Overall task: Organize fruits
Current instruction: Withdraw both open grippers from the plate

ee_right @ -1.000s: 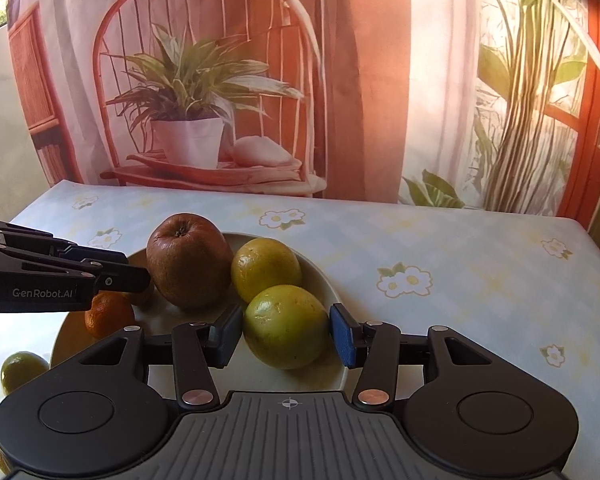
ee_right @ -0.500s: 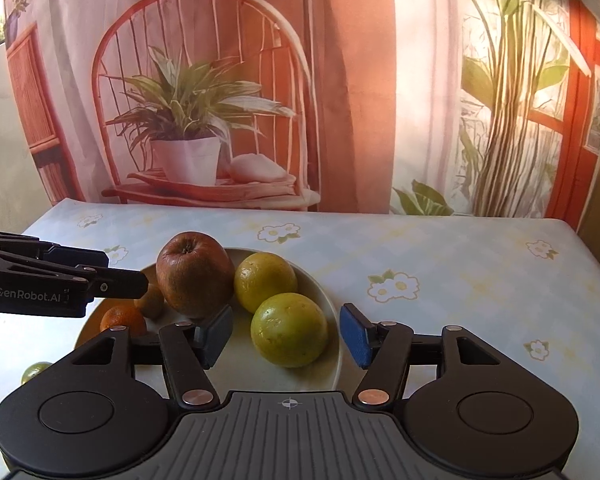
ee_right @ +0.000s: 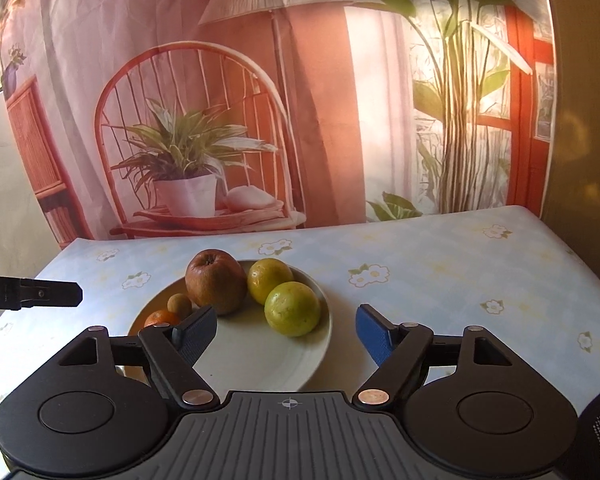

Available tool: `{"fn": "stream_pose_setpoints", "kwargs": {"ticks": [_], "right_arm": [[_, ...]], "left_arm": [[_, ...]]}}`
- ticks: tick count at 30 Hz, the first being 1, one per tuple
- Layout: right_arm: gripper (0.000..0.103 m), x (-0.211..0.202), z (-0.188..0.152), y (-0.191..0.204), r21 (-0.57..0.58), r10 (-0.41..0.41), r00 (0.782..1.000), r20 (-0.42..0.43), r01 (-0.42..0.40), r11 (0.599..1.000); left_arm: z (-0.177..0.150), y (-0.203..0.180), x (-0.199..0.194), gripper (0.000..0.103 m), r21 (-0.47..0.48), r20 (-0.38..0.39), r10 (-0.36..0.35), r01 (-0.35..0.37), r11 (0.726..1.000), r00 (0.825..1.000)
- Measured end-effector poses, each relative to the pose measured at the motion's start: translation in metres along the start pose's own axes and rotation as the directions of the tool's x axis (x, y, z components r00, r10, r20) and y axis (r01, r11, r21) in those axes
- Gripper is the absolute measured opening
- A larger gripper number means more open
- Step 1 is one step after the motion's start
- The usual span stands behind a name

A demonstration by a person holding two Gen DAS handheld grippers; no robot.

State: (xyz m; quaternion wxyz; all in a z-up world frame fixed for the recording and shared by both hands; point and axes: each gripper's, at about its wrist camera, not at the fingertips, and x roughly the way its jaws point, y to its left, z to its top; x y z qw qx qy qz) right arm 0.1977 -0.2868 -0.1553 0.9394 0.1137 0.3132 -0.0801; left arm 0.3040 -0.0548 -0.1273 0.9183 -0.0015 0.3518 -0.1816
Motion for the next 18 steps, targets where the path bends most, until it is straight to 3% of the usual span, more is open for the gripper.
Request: {"fn": "stream_pose_setpoints", "kwargs": {"ticks": [2,5,10,14,18], "right_arm": [[0.082,-0.012,-0.004,0.002,0.017,0.002,1.000,0.010,-0.003,1.000],[0.082,-0.026,-0.010,0.007,0.031,0.011,1.000,0.020,-0.012,0.999],[0.083,-0.040,-0.027,0.024,0.010,0.031,0.999,0.008,-0.031,0.999],[0.083,-0.041,-0.043,0.037,0.008,0.053,0.998,-0.022,-0.053,0.999],[0.083,-0.041,-0.057,0.048,-0.009,0.062,0.997,-0.054,-0.062,0.998]], "left_arm": [[-0.008,0.001,-0.010,0.071,0.009,0.026,0.079,-0.079,0.997,0.997],[-0.020,-0.002,-0.021,0.071,0.049,0.042,0.208,-0.210,0.976,0.977],[-0.036,0.004,-0.042,0.071,-0.019,0.035,0.199,-0.199,0.980,0.979],[-0.054,0.000,-0.051,0.071,-0.031,0.028,0.258,-0.257,0.966,0.966],[-0.071,0.002,-0.055,0.071,-0.047,-0.019,0.257,-0.257,0.965,0.966]]}}
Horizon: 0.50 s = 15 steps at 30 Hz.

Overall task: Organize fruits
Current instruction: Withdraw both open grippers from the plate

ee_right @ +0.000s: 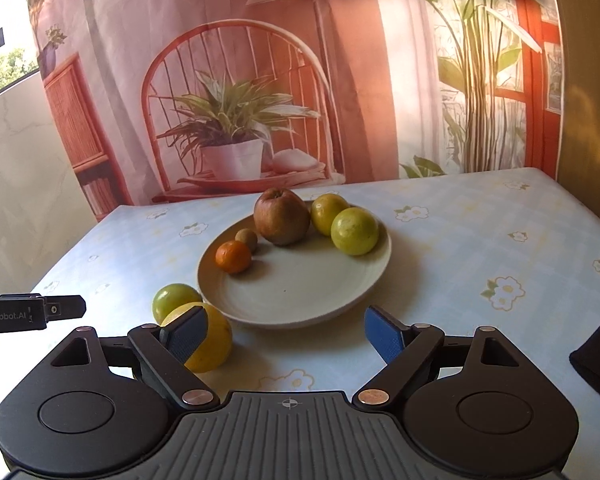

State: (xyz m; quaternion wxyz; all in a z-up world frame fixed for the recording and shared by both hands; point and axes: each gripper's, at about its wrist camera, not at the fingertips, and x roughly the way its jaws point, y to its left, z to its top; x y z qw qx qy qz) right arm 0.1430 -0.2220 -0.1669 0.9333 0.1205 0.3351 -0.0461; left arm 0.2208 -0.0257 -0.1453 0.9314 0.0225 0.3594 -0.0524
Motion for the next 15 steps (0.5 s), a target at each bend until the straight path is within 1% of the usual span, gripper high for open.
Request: {"fn": "stream_pose_setpoints", "kwargs": {"ticks": [3,6,10,15], "right_arm": [[0.083,0.000,-0.009,0.007,-0.028,-0.011,1.000,-0.016,0.010,1.000],[0.083,-0.001,-0.016,0.011,-0.030,-0.008,0.999,-0.035,0.007,1.000],[0.083,-0.004,-0.023,0.017,-0.041,0.005,0.998,-0.061,-0.008,0.999],[0.083,-0.013,-0.026,0.025,-0.058,0.023,0.997,-0.068,-0.027,0.998]], "left_arm": [[-0.010,0.005,-0.003,0.071,-0.029,-0.018,0.001,-0.001,1.000,1.000],[-0.020,0.007,-0.004,0.071,-0.050,-0.036,-0.011,0.009,0.999,0.999],[-0.029,0.009,-0.007,0.071,-0.042,-0.044,-0.016,0.014,0.999,0.999],[-0.034,0.009,-0.013,0.071,-0.047,-0.040,-0.031,0.029,0.998,0.999]]}}
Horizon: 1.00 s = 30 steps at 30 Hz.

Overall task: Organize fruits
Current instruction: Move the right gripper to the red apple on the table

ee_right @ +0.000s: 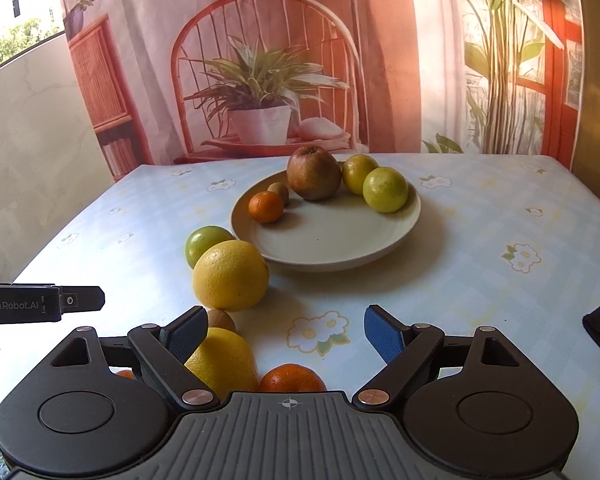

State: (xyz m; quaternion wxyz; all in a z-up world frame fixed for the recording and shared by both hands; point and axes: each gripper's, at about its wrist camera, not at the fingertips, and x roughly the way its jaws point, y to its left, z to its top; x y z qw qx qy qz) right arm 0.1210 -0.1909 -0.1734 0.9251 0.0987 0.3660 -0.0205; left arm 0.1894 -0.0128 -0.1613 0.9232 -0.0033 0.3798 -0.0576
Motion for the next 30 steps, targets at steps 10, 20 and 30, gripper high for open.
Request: {"fn": "stream_pose_setpoints", "kwargs": {"ticks": [10,20,30], "right_arm": [[0.083,-0.023,-0.005,0.002,0.013,0.023,1.000,-0.019,-0.023,1.000],[0.083,-0.037,-0.011,0.008,0.002,0.036,0.999,-0.027,-0.036,0.999],[0.083,-0.050,-0.018,0.026,-0.050,0.094,0.995,-0.043,-0.097,0.994]], "left_arm": [[-0.005,0.004,-0.010,0.071,-0.010,-0.004,-0.024,0.024,1.000,1.000],[-0.011,0.002,-0.021,0.071,0.002,-0.009,-0.041,0.041,0.999,0.999],[-0.017,-0.002,-0.037,0.071,0.018,0.013,-0.086,0.085,0.996,0.996]]}}
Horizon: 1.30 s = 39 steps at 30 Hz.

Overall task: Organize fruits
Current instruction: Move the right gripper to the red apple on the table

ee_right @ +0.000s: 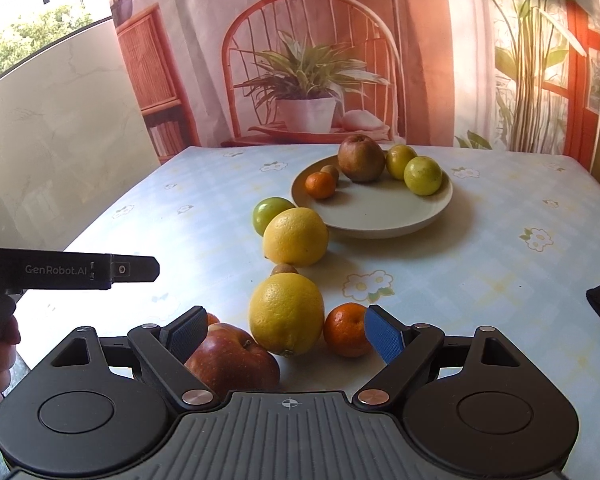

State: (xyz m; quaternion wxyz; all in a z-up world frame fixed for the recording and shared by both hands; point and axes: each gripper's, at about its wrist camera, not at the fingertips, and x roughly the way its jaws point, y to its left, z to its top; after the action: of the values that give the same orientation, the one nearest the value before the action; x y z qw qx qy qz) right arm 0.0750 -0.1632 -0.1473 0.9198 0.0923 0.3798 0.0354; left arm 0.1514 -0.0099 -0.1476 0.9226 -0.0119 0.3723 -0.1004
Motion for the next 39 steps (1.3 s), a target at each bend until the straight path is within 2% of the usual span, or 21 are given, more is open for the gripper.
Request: {"fn": "stream_pose_setpoints", "kwargs": {"ticks": [7,13,18,22,29,32,35,39], "right_arm": [[0.083,0.007,-0.008,0.009,-0.017,0.049,0.996,-0.073,-0.051,0.999],[0.083,0.018,-0.015,0.001,0.054,0.096,0.987,-0.130,-0.090,0.994],[0.073,0.030,-0.019,-0.003,0.107,0.162,0.972,-0.173,-0.144,0.984],[0.064,0.037,-0.022,-0.003,0.135,0.202,0.960,-0.194,-0.178,0.975],[0.061,0.038,-0.023,-0.001,0.123,0.199,0.962,-0.186,-0.178,0.976],[0.060,0.036,-0.023,0.005,0.075,0.177,0.966,-0.189,-0.166,0.983],[0.060,0.034,-0.022,0.015,-0.006,0.135,0.972,-0.191,-0.138,0.990],[0.060,0.032,-0.023,0.021,-0.052,0.110,0.975,-0.191,-0.122,0.991]], "left_arm": [[-0.001,-0.005,-0.004,0.072,0.037,0.002,-0.009,0.009,0.999,1.000],[-0.003,-0.004,-0.005,0.072,0.040,-0.002,-0.024,0.024,0.999,1.000],[-0.004,0.001,-0.006,0.072,0.021,0.003,-0.069,0.069,0.997,0.998],[-0.004,0.001,-0.005,0.072,0.018,0.000,-0.065,0.065,0.998,0.998],[-0.004,0.001,-0.005,0.072,0.016,-0.003,-0.073,0.073,0.997,0.997],[-0.004,0.001,-0.004,0.071,0.014,-0.010,-0.094,0.094,0.995,0.996],[-0.002,-0.002,-0.001,0.071,0.027,-0.034,-0.140,0.141,0.990,0.990],[-0.004,-0.009,0.006,0.071,0.033,-0.116,-0.242,0.248,0.968,0.963]]}}
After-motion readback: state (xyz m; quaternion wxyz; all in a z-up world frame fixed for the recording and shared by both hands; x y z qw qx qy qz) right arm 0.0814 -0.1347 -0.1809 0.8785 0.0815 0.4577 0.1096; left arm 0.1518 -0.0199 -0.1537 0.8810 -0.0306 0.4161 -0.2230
